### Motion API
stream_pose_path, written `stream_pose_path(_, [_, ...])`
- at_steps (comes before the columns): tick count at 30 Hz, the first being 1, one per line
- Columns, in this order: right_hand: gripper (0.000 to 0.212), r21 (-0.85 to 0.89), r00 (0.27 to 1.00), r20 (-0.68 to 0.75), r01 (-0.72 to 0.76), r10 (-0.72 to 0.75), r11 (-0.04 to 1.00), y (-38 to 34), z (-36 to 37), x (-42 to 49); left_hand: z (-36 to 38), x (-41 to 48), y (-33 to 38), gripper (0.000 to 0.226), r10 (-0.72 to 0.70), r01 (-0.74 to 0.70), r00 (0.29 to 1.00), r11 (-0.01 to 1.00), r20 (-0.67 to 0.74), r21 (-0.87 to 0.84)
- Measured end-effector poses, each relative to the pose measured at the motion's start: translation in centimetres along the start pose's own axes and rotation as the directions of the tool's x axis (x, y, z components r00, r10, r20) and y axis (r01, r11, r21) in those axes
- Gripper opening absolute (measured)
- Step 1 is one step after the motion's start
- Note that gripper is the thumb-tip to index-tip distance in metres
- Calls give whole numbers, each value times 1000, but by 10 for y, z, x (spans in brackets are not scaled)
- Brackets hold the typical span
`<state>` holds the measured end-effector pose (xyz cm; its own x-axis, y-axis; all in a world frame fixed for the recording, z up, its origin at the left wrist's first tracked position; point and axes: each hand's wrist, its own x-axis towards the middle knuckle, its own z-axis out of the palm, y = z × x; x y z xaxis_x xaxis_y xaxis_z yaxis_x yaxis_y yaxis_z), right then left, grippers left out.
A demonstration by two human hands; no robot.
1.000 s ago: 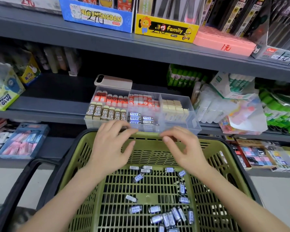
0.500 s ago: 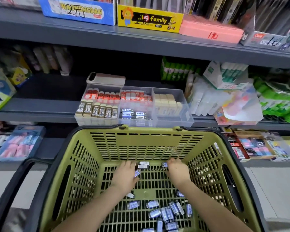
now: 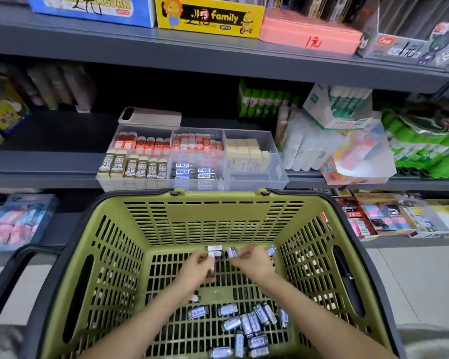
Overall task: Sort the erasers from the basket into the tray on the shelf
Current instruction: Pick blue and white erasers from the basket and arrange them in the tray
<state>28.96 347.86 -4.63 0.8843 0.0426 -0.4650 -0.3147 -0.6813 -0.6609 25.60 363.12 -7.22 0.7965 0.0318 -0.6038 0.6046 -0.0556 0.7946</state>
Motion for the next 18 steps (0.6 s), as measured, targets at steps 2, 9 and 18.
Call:
stream_pose_path(2, [10,188,998,44,26,-35,982,-14,6,-13,2,-8,13,21,-120,170,983,872,136,-459])
stream_pose_path(9, [14,253,986,83,119,-144,960,-21,12,-36,9,-21,25,34,-295,377,925,646,239,-664])
stream_pose_path(18, [50,-519,989,-87,-148,120,842,48,-36,-6,-19,-22,20,27,-356,392,917,734,178,-555])
